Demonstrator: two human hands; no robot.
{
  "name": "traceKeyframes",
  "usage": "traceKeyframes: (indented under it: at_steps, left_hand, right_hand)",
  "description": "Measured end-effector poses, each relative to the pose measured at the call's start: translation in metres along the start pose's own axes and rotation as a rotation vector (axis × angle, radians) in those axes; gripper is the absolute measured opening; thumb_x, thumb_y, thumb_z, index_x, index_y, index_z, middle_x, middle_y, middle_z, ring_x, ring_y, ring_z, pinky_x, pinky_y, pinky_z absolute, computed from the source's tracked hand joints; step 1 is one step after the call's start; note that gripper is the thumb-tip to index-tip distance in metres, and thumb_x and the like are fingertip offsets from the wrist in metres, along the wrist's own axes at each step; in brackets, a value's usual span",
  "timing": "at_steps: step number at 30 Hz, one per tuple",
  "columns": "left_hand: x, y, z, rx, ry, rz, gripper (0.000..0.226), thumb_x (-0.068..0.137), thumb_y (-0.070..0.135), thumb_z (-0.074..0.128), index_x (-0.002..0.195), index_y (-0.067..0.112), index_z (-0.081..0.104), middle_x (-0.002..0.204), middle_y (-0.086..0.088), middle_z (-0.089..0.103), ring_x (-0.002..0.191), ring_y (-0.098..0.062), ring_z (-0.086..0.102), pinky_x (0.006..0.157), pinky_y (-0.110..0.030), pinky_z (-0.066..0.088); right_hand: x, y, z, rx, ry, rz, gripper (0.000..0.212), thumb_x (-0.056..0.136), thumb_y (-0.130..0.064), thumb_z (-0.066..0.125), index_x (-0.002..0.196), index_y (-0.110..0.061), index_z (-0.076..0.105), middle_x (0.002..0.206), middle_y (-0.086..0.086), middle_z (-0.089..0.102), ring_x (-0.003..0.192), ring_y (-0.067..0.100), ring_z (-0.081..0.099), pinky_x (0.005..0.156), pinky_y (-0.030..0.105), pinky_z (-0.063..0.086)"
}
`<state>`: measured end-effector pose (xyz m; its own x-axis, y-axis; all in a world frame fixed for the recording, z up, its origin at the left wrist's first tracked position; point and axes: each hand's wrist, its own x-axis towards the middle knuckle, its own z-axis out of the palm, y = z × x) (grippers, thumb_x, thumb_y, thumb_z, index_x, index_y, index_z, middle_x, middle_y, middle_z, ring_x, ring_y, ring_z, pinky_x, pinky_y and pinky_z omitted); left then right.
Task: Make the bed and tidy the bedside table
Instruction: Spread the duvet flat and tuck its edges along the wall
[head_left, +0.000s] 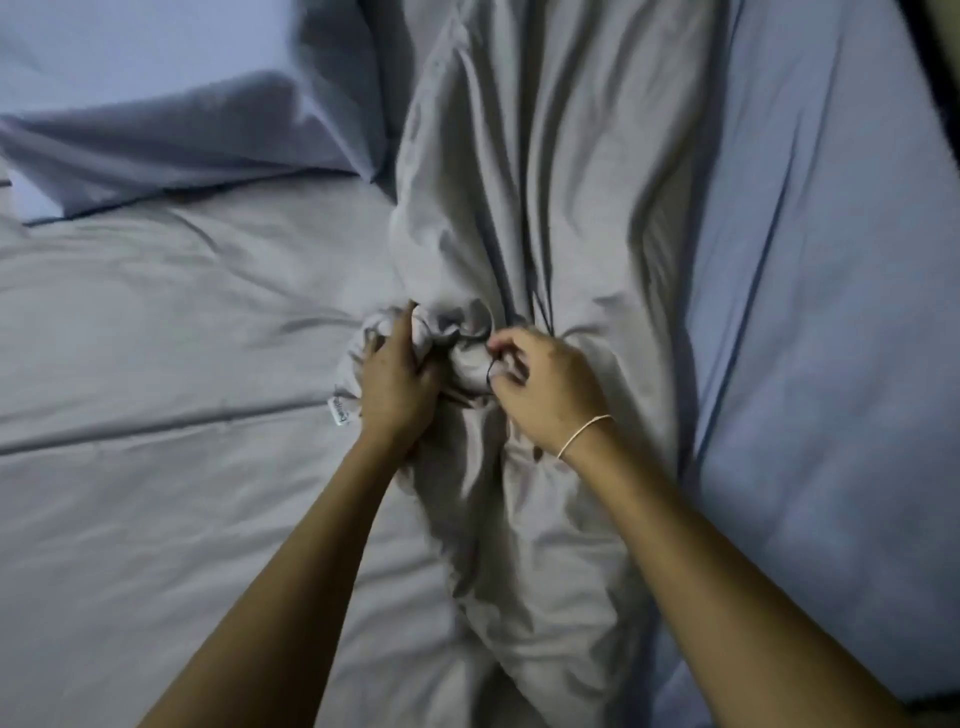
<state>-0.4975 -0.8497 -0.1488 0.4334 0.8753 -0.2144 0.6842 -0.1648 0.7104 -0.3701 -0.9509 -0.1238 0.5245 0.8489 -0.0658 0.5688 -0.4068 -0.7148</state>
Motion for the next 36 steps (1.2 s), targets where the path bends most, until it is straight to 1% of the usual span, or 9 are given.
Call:
traceKeyframes:
  at_steps: [4, 7, 12, 18, 21, 24, 28, 32, 36]
  left_hand:
    - [-0.030, 0.066, 0.027, -0.478, -0.250, -0.016, 0.017, 0.086, 0.011, 0.059, 0.102, 0.012, 0.064, 0.098, -0.004, 0.071, 0.096, -0.017, 0.066, 0.086, -0.039, 0.052]
    - [-0.058, 0.125, 0.051, -0.515, -0.421, 0.115, 0.019, 0.089, 0.004, 0.057, 0.106, 0.008, 0.063, 0.102, -0.001, 0.070, 0.097, -0.012, 0.064, 0.087, -0.029, 0.051]
    - [-0.088, 0.176, 0.078, -0.544, -0.706, 0.045, 0.044, 0.083, 0.008, 0.066, 0.123, 0.025, 0.058, 0.115, 0.016, 0.066, 0.109, 0.000, 0.058, 0.094, -0.019, 0.045]
    - [-0.091, 0.185, 0.102, -0.530, -0.496, -0.062, 0.053, 0.074, 0.032, 0.066, 0.126, 0.030, 0.056, 0.116, 0.003, 0.068, 0.111, -0.009, 0.060, 0.101, -0.038, 0.047]
    - [-0.091, 0.190, 0.130, -0.384, -0.527, -0.027, 0.057, 0.071, 0.046, 0.064, 0.127, 0.040, 0.053, 0.122, 0.011, 0.063, 0.113, -0.005, 0.057, 0.102, -0.038, 0.044]
    - [-0.094, 0.207, 0.168, -0.211, -0.560, 0.073, 0.056, 0.081, 0.042, 0.062, 0.134, 0.035, 0.047, 0.127, 0.011, 0.057, 0.109, -0.003, 0.055, 0.097, -0.029, 0.044]
    - [-0.104, 0.217, 0.222, 0.084, -0.546, 0.313, 0.072, 0.081, 0.054, 0.048, 0.144, 0.021, 0.036, 0.143, -0.010, 0.043, 0.123, -0.028, 0.048, 0.103, -0.043, 0.041]
    - [-0.121, 0.205, 0.261, 0.474, -0.542, 0.460, 0.076, 0.089, 0.063, 0.035, 0.151, 0.026, 0.012, 0.159, -0.013, 0.004, 0.145, -0.035, 0.001, 0.116, -0.056, 0.006]
    - [-0.132, 0.186, 0.277, 0.659, -0.477, 0.554, 0.083, 0.085, 0.067, 0.022, 0.151, 0.019, 0.013, 0.158, -0.020, 0.004, 0.143, -0.043, 0.003, 0.112, -0.063, 0.006]
  right_hand:
    - [-0.015, 0.001, -0.069, 0.268, 0.300, 0.103, 0.033, 0.084, -0.028, 0.066, 0.116, -0.019, 0.064, 0.113, -0.003, 0.069, 0.102, 0.008, 0.062, 0.086, 0.013, 0.045]
    - [-0.017, 0.022, -0.125, 0.373, 0.245, 0.201, 0.056, 0.082, -0.037, 0.073, 0.133, -0.028, 0.052, 0.134, -0.010, 0.057, 0.121, -0.001, 0.051, 0.096, 0.009, 0.040]
    - [-0.029, 0.089, -0.203, 0.171, 0.233, 0.254, 0.035, 0.083, -0.006, 0.067, 0.114, -0.022, 0.064, 0.102, -0.013, 0.065, 0.093, -0.001, 0.058, 0.075, -0.003, 0.036]
    - [-0.098, 0.230, -0.318, 0.016, 0.371, 0.529, 0.037, 0.082, -0.004, 0.063, 0.101, -0.036, 0.064, 0.089, -0.007, 0.070, 0.078, 0.006, 0.061, 0.067, 0.012, 0.044]
    - [-0.146, 0.284, -0.359, 0.091, 0.375, 0.676, 0.051, 0.085, 0.011, 0.057, 0.088, -0.039, 0.067, 0.069, -0.025, 0.068, 0.062, -0.007, 0.060, 0.058, 0.004, 0.044]
    - [-0.172, 0.295, -0.360, 0.124, 0.539, 0.764, 0.018, 0.085, -0.009, 0.062, 0.094, -0.025, 0.065, 0.070, -0.030, 0.067, 0.064, -0.013, 0.059, 0.062, 0.002, 0.044]
    - [-0.186, 0.285, -0.320, 0.032, 0.654, 0.732, 0.056, 0.082, -0.054, 0.054, 0.120, -0.014, 0.060, 0.120, 0.009, 0.064, 0.105, 0.016, 0.061, 0.094, 0.036, 0.049]
    - [-0.195, 0.261, -0.279, -0.317, 0.621, 0.636, 0.054, 0.086, -0.040, 0.060, 0.134, -0.017, 0.052, 0.146, 0.013, 0.043, 0.138, 0.031, 0.034, 0.113, 0.061, 0.023]
    - [-0.207, 0.253, -0.251, -0.548, 0.634, 0.459, 0.047, 0.085, -0.018, 0.060, 0.131, -0.024, 0.057, 0.153, 0.013, 0.035, 0.146, 0.032, 0.019, 0.113, 0.067, 0.003]
